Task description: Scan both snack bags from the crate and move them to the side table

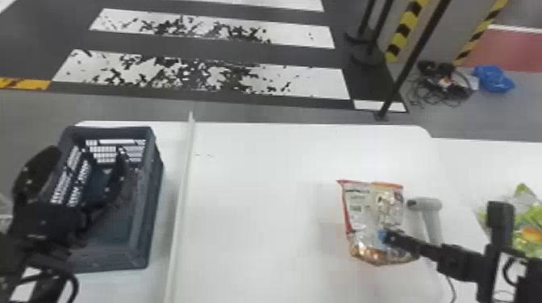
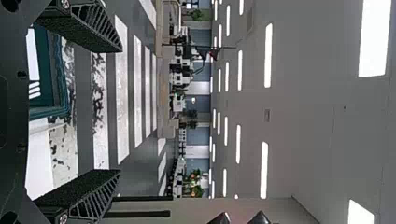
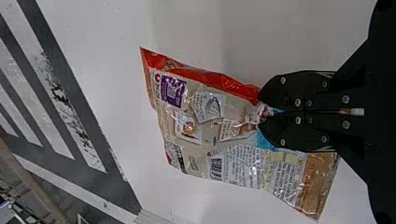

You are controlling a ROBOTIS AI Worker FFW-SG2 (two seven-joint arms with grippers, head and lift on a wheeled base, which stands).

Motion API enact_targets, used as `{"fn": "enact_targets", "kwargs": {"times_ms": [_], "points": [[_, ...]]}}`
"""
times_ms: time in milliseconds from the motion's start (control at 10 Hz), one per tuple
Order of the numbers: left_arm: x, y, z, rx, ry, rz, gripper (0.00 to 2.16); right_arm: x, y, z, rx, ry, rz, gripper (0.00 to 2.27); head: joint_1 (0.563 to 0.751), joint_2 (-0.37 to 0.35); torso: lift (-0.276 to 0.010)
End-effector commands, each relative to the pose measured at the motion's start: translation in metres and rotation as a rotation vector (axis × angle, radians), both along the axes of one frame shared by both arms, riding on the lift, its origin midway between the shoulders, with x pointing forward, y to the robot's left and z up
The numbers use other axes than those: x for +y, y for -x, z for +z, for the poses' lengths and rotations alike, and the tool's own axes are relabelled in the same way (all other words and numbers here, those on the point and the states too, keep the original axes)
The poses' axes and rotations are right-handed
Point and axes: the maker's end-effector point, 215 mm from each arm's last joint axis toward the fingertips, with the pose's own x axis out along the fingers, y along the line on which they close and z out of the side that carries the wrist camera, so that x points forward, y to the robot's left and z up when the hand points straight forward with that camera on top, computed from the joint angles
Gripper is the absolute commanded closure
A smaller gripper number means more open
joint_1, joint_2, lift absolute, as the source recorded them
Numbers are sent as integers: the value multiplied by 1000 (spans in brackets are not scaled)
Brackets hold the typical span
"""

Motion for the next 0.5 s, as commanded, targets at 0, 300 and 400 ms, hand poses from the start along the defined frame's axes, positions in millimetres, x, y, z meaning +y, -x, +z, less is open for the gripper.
{"fn": "enact_targets", "kwargs": {"times_ms": [0, 300, 400], "points": [[-2, 3, -1, 5, -6, -3, 66, -19, -21, 37, -86, 4, -54, 2246, 695, -125, -29], [-6, 5, 6, 5, -6, -12, 66, -94, -80, 83, -255, 91, -228, 2246, 695, -193, -29], [-3, 4, 2, 18, -3, -8, 66, -122, -97, 84, -292, 124, -287, 2246, 695, -223, -29]]}}
